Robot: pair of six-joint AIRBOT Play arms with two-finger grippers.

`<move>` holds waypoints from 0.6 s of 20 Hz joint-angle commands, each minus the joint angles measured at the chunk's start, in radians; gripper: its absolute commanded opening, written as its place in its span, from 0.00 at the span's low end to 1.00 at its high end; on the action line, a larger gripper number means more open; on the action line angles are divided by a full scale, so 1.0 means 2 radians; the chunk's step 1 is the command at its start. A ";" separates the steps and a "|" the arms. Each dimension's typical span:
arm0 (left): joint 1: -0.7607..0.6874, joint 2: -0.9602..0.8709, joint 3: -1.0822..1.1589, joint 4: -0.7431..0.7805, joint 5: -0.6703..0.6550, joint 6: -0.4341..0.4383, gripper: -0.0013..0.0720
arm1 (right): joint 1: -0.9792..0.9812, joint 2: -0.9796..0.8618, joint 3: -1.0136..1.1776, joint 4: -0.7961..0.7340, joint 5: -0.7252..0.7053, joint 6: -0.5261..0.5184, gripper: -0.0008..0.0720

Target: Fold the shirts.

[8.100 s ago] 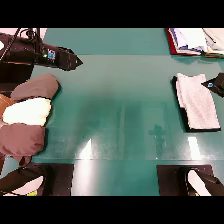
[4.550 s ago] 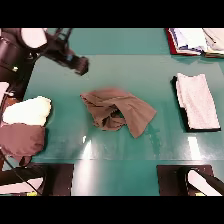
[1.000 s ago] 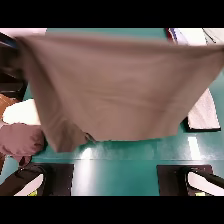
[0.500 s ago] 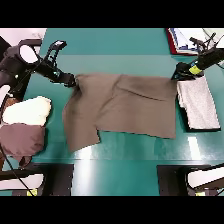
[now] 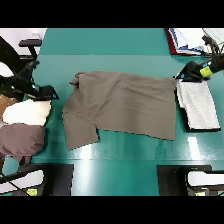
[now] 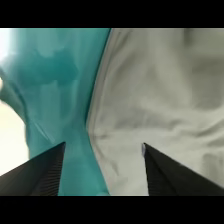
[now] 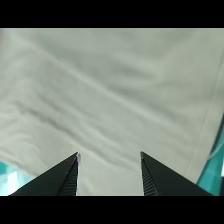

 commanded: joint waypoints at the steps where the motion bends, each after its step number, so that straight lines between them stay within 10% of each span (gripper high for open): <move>1: 0.014 0.006 -0.089 -0.044 0.056 0.023 0.79 | -0.004 0.051 -0.092 0.007 -0.023 -0.010 0.61; 12: -0.045 -0.028 -0.127 -0.057 0.113 0.024 0.70 | -0.004 0.099 -0.181 0.006 -0.046 -0.010 0.61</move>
